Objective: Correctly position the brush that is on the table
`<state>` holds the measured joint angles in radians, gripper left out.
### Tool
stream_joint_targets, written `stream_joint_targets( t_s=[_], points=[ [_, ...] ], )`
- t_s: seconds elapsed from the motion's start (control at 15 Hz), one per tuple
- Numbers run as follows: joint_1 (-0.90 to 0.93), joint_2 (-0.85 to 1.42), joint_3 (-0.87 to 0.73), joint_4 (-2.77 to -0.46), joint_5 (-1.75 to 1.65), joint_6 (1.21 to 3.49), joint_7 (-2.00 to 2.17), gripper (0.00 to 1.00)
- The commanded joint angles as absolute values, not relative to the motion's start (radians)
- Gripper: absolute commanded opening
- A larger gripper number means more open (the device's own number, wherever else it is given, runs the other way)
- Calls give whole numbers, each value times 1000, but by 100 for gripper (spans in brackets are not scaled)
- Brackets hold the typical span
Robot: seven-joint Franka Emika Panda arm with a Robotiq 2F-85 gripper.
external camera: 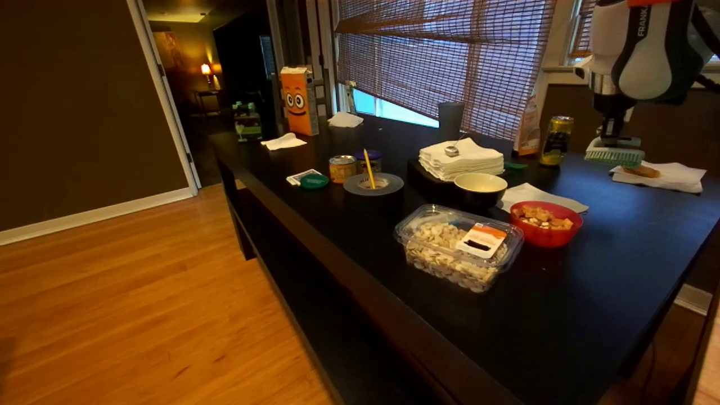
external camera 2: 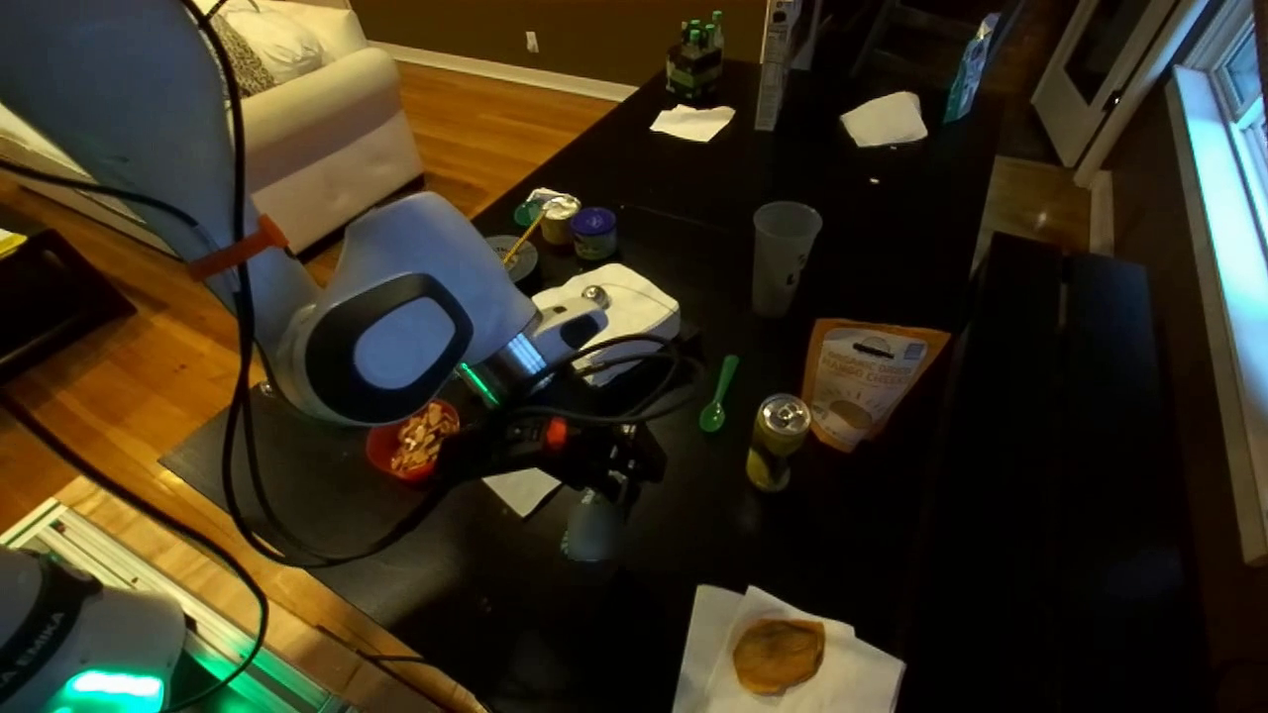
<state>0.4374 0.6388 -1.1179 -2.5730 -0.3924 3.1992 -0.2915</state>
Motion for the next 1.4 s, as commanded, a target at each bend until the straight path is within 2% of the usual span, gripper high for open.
stream_joint_targets(
  t_s=[0.0,0.67,1.33],
  points=[
    [564,804,-1135,-2571,-270,3212,-166,6],
    [797,1213,-1137,-2548,58,3090,137,6],
    [888,1429,-1093,-2421,41,2808,326,6]
  ],
)
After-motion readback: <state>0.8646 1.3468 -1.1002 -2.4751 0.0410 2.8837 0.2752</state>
